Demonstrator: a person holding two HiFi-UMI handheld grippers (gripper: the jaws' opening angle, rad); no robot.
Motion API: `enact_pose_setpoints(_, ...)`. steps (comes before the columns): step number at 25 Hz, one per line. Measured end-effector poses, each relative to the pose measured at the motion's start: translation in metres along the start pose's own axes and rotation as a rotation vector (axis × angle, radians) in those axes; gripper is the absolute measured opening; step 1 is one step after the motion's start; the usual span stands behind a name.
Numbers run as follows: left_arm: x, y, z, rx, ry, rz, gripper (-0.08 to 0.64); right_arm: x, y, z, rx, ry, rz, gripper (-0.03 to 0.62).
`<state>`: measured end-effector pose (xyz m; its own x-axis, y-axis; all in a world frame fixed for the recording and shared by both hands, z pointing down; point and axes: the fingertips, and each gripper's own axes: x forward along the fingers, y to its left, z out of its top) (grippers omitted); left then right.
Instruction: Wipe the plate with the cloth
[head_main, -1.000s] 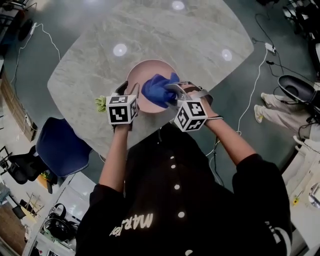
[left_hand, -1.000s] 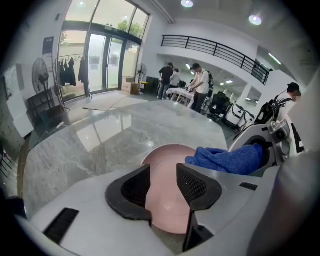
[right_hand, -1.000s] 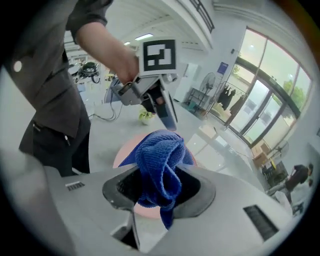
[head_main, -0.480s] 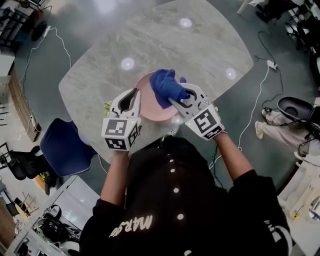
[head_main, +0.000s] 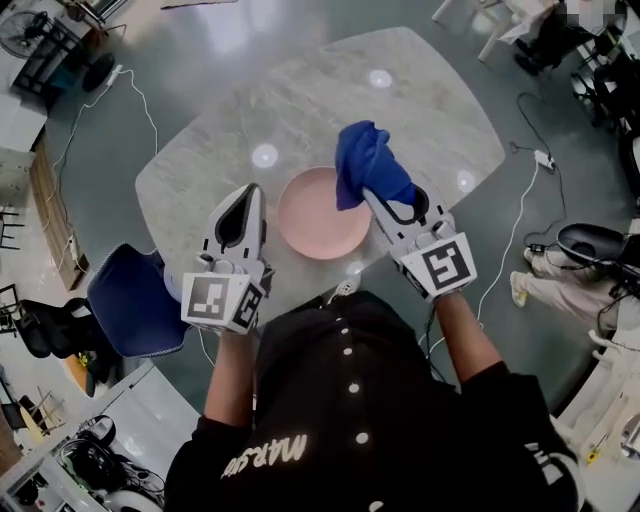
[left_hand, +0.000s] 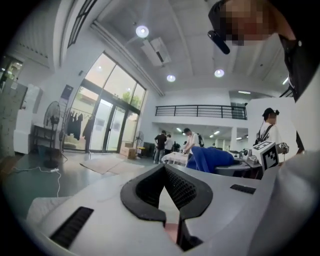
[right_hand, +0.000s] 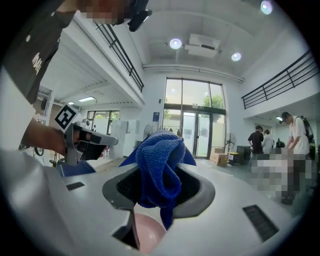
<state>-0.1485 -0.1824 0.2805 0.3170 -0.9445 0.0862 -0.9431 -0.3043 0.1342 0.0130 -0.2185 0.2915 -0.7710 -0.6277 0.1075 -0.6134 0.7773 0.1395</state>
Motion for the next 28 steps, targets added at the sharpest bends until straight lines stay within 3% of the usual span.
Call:
enact_pose_setpoints(5, -0.019, 0.002, 0.041, 0.007, -0.093, 0.045, 0.017, -0.019, -0.021, 0.039, 0.04, -0.104, -0.086, 0.144)
enact_pose_setpoints(10, -0.043, 0.006, 0.082, 0.053, -0.243, 0.073, 0.017, -0.035, -0.038, 0.069, 0.042, -0.182, -0.143, 0.143)
enact_pose_setpoints(14, -0.049, 0.015, 0.083, 0.047, -0.192, 0.096, 0.017, -0.049, -0.046, 0.086, 0.019, -0.23, -0.168, 0.143)
enact_pose_setpoints(28, -0.088, 0.051, 0.088, 0.122, -0.22, 0.287, 0.017, -0.079, -0.083, 0.084, 0.035, -0.242, -0.289, 0.143)
